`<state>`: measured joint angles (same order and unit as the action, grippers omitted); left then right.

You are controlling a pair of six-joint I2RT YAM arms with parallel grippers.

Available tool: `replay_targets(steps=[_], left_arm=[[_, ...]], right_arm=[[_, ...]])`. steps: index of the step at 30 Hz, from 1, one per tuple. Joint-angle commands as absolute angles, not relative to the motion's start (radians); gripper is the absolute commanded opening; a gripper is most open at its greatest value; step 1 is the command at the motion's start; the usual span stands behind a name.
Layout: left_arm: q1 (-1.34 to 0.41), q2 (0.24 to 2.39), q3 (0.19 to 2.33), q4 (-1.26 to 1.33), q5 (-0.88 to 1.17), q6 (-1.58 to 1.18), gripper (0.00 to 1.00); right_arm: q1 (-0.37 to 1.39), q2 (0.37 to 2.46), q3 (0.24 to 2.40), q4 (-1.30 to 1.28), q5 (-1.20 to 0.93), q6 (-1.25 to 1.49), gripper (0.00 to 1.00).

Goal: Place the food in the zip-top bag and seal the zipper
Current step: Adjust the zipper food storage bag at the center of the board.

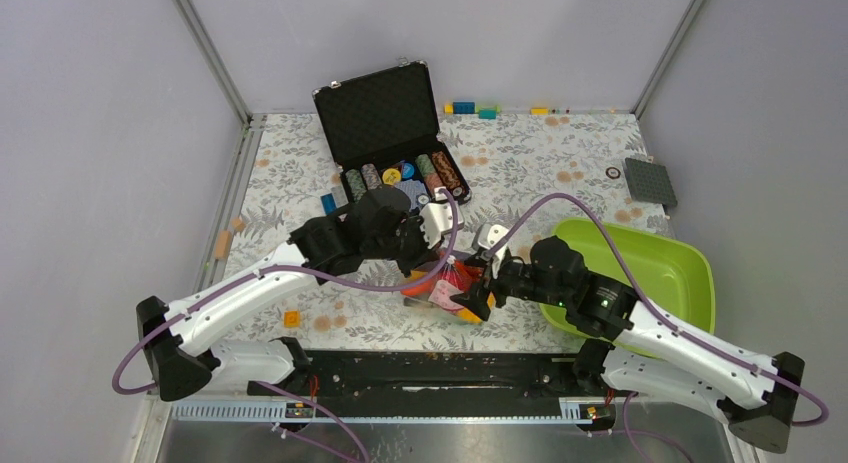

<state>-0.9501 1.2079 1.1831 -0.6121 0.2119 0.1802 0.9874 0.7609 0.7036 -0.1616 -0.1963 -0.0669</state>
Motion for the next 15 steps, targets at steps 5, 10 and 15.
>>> replay_targets(steps=[5,10,15], left_arm=[[-0.952,1.125,1.158,-0.526,0.283,0.232,0.00],[-0.951,1.102,1.142,-0.542,0.327,0.264,0.00],[-0.951,1.096,1.131,-0.530,0.336,0.263,0.00]], right_arm=[[0.986,0.831,0.730,-0.069,-0.148,-0.189,0.62],[0.986,0.808,0.691,-0.091,-0.156,-0.173,0.39],[0.986,0.835,0.670,-0.095,-0.167,-0.166,0.39]])
